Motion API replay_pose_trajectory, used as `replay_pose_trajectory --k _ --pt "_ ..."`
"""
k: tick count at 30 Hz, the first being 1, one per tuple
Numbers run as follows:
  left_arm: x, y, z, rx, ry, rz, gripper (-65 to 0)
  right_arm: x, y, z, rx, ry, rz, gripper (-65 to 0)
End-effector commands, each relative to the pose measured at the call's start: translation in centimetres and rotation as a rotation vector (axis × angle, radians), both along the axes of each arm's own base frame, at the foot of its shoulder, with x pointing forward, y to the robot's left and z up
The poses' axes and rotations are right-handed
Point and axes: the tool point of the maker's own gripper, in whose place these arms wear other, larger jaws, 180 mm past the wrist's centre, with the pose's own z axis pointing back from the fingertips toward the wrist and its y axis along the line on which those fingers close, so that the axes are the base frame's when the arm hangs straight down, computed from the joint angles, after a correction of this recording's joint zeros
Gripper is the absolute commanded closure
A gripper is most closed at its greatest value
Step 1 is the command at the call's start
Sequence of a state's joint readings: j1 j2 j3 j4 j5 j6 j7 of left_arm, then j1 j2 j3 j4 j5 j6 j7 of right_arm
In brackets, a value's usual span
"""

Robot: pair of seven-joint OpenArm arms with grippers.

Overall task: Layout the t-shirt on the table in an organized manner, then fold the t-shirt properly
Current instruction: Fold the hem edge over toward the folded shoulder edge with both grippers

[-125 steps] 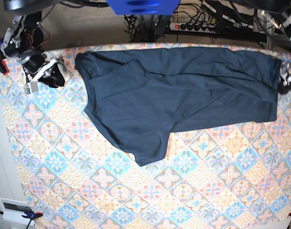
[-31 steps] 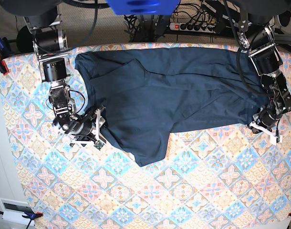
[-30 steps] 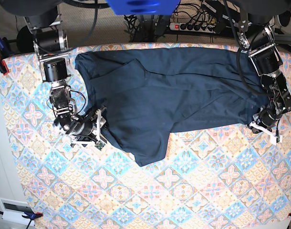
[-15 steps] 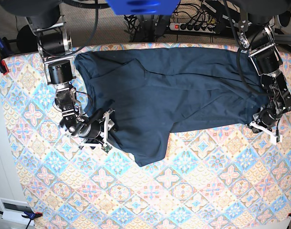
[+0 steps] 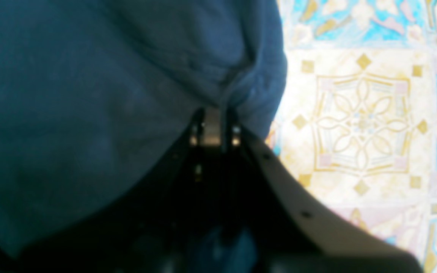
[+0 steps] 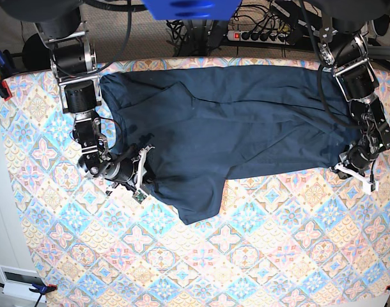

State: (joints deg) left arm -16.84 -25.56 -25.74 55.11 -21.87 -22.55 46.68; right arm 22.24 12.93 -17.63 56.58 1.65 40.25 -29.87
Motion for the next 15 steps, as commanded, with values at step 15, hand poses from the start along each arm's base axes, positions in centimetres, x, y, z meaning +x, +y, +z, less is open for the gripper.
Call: replay_pose_trajectory --k 15 --pt "3.2 0.0 6.8 -0.008 -0.210 -0.012 0.0 4.4 -5.7 9.2 -0.044 -0.231 -0.141 -0.3"
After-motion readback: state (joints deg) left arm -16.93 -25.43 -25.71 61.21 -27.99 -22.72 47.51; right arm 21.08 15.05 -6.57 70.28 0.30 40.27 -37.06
